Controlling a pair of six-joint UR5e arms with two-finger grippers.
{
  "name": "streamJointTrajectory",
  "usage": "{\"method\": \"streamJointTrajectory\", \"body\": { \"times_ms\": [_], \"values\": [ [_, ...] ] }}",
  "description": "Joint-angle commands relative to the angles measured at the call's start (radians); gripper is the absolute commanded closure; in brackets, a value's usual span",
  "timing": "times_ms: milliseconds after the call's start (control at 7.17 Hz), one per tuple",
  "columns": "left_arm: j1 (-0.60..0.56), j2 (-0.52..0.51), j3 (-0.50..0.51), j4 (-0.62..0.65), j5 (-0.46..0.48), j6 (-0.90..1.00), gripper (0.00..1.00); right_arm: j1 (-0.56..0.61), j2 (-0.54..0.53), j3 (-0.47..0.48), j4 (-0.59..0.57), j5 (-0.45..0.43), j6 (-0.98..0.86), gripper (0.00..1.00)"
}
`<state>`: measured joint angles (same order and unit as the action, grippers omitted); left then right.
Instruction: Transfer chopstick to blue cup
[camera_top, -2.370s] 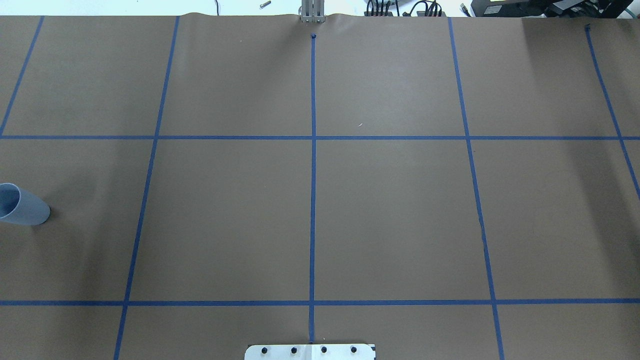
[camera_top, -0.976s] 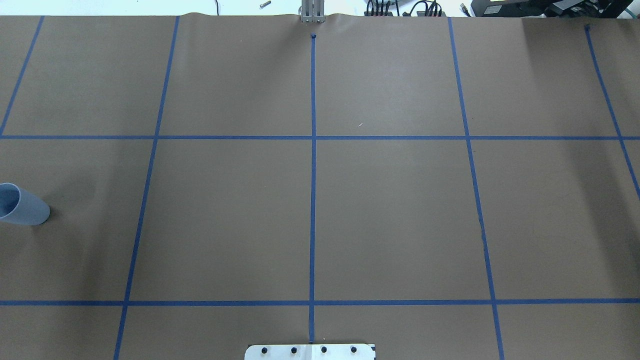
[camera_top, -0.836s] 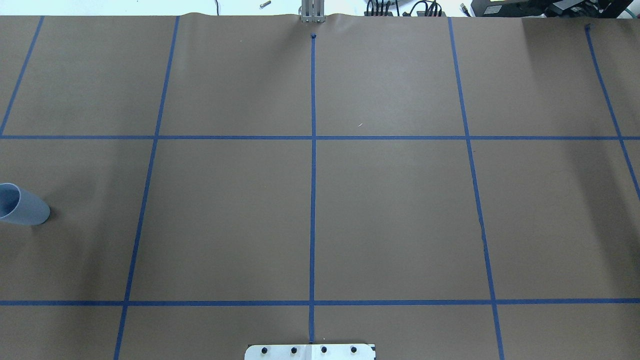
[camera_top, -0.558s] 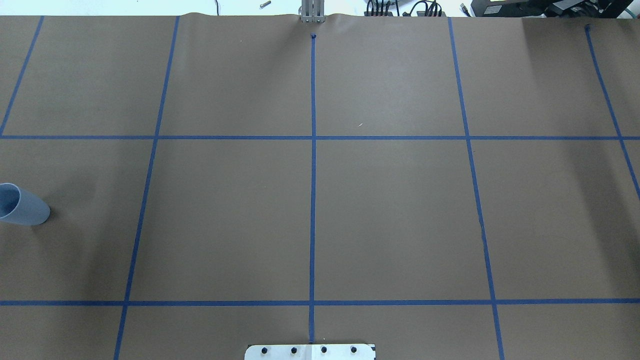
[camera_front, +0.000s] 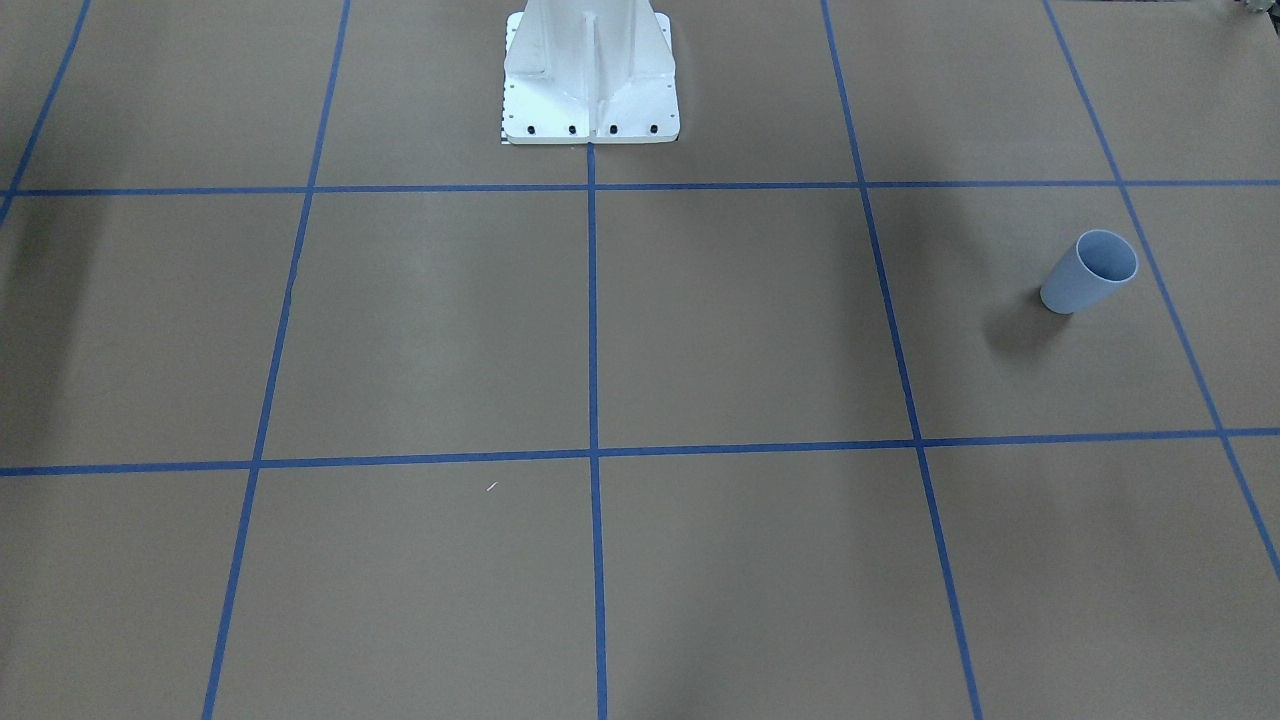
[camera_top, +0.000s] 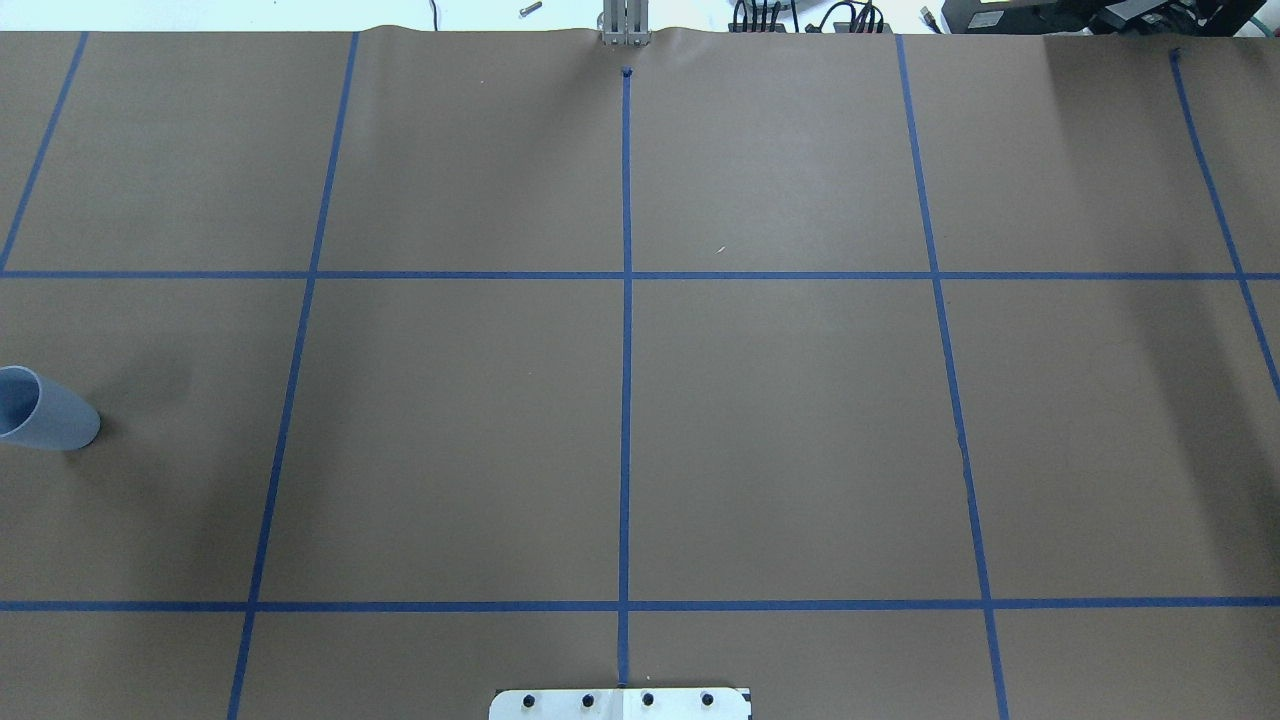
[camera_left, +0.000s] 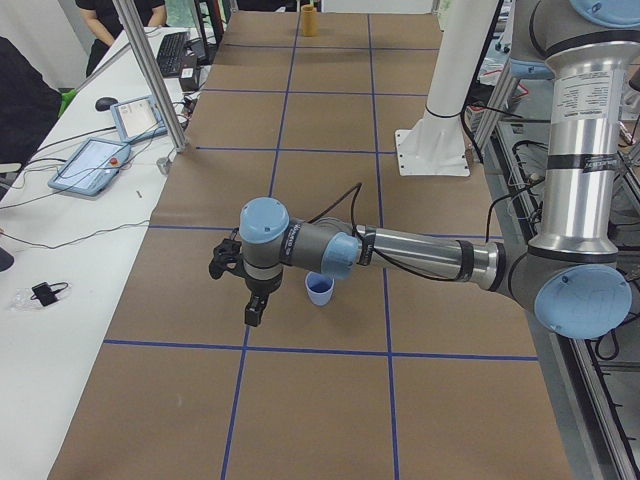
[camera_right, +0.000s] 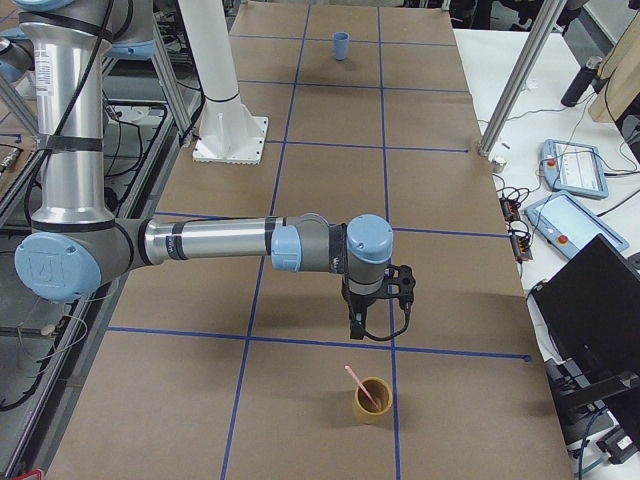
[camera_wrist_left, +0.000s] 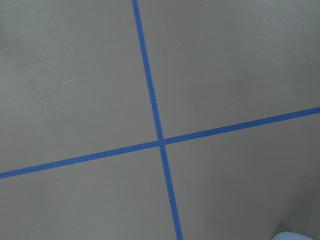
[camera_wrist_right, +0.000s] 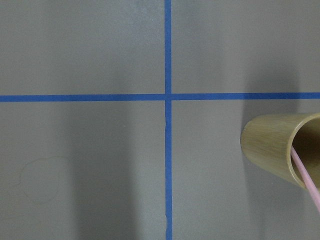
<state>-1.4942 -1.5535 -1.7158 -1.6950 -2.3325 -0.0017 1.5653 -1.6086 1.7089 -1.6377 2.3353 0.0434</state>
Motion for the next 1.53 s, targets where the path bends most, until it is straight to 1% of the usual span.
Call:
{"method": "streamJointTrajectory", "body": {
  "times_ms": [0, 139, 279, 418, 697, 1394],
  "values": [
    [0.093, 0.016, -0.020, -0.023, -0.013, -0.143, 0.01, -0.001, 0.000, -0.011, 0.002, 0.013, 0.009, 0.00],
    [0.129, 0.085, -0.069, -0.073, -0.014, -0.220, 0.01, -0.001, -0.008, -0.018, 0.004, 0.012, 0.006, 0.00],
    [0.132, 0.161, -0.086, -0.179, -0.014, -0.247, 0.01, -0.001, -0.004, -0.018, 0.005, 0.012, 0.009, 0.00],
    [0.155, 0.186, -0.084, -0.248, -0.018, -0.344, 0.01, -0.001, -0.002, -0.014, 0.005, 0.013, 0.010, 0.00],
    [0.233, 0.188, -0.084, -0.252, -0.019, -0.376, 0.01, -0.001, 0.001, -0.011, 0.004, 0.016, 0.012, 0.00],
    [0.288, 0.173, -0.057, -0.253, -0.019, -0.380, 0.01, -0.001, 0.002, -0.014, 0.004, 0.024, 0.016, 0.00]
  ]
}}
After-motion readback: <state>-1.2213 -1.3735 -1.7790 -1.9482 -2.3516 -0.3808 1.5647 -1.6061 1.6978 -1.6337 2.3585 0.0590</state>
